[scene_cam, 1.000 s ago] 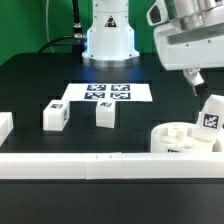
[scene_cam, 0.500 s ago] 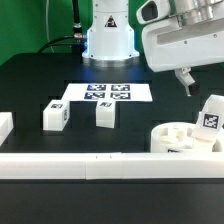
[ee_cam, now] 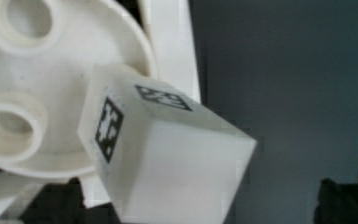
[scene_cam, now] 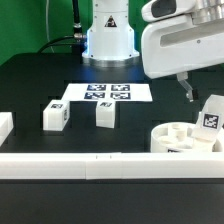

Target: Assemble stool

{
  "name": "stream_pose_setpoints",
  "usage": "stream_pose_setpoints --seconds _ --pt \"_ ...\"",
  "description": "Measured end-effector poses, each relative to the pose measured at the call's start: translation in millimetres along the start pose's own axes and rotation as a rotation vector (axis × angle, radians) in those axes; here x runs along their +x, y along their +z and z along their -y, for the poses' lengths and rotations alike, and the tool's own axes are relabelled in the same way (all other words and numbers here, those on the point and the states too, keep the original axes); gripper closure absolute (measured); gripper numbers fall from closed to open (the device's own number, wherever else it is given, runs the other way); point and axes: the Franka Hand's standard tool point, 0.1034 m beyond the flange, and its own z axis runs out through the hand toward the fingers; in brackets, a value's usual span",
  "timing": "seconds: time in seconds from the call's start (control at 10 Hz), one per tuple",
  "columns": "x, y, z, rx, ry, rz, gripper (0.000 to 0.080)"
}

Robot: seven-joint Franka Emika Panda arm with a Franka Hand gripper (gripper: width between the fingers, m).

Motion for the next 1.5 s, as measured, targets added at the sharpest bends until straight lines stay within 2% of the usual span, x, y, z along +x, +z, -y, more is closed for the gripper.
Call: stream_pose_setpoints --seconds 0.3,0.5,0.7,1.2,1.5 --pt "-0.1 1.4 -2.9 -0.008 -0.198 0.003 0.0151" --pt "-2.7 6.8 -3.3 -0.058 -0.475 0.017 0.0151" --pt "-3.7 7.4 1.0 -0.086 -0.698 0.029 0.0151" --pt "-2.5 9.8 -8.7 -0.104 -1.088 0.059 0.0151" --pt "-4.2 13.7 -12.0 -0.107 -1.105 0.072 0.0151"
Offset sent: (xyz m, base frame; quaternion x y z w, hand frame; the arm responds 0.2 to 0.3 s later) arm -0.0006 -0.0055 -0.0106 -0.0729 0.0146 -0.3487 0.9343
